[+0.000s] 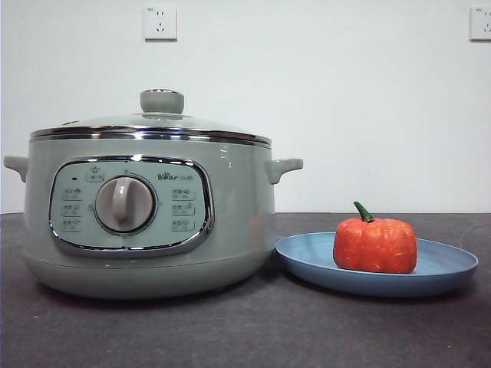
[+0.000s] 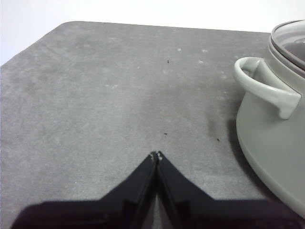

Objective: Take the pumpkin out from the steamer,put the pumpkin in the blue plate,close the lid

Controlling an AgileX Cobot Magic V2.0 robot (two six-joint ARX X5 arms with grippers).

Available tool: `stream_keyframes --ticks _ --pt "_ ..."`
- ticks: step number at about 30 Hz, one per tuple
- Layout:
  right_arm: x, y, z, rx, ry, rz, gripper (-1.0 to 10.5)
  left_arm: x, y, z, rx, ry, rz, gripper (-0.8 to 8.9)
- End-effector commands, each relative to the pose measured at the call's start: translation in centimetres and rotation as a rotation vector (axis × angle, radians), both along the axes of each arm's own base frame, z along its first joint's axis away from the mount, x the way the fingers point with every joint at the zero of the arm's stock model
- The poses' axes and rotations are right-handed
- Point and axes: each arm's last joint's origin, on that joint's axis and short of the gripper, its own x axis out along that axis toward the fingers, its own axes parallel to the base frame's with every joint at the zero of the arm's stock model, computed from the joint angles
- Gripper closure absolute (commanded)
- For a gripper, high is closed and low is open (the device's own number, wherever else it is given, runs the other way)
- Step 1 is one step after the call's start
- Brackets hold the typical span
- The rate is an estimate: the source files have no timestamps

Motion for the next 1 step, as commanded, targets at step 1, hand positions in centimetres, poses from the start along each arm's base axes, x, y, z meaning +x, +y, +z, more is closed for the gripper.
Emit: stream_keyframes --ticks 1 --pt "0.03 -0.01 -0.2 0.009 0.004 -0.004 9.6 0.02 0.04 -0.48 -0.007 0.015 0.008 8.17"
